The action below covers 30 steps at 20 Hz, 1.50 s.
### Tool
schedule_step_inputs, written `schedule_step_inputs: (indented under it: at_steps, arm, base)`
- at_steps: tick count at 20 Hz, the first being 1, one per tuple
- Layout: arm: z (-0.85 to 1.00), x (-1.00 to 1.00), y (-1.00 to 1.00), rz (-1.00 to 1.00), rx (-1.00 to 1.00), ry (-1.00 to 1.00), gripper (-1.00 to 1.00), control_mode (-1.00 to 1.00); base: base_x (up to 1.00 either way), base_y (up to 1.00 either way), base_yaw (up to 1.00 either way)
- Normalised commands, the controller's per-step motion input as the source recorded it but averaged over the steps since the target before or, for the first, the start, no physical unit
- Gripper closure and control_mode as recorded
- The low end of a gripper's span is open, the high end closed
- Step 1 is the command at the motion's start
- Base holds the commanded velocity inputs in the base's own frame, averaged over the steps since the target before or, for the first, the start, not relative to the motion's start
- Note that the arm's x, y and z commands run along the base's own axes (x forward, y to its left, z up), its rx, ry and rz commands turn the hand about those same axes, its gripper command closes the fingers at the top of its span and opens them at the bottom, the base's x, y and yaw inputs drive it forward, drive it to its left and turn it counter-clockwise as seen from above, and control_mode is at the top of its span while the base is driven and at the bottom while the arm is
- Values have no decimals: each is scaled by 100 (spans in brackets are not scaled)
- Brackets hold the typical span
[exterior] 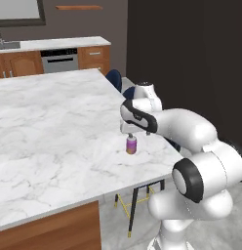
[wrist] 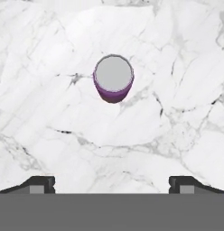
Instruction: Four empty soda cans are scattered around the kitchen. Gather all the cans and cluster them next to the stove for recycling.
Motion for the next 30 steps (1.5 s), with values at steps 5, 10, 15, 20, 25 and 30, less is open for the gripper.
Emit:
schedule_step_inputs:
  at_steps: [5, 10, 15, 20, 25, 30]
  arm:
    - [-19, 25, 4, 0, 0, 0, -100, -100]
    - [-13, 21, 4, 0, 0, 0, -100, -100]
    - [-12, 15, 0, 0, 0, 0, -100, -100]
    - [-13, 15, 0, 0, 0, 0, -100, -100]
    - [-12, 15, 0, 0, 0, 0, -100, -100]
    - [-11, 18, 0, 0, 0, 0, -100, -100]
  base:
    - [0, 0, 0]
    - [0, 0, 0]
    - [0, 0, 0]
    - [0, 0, 0]
    - [0, 0, 0]
    - [0, 0, 0]
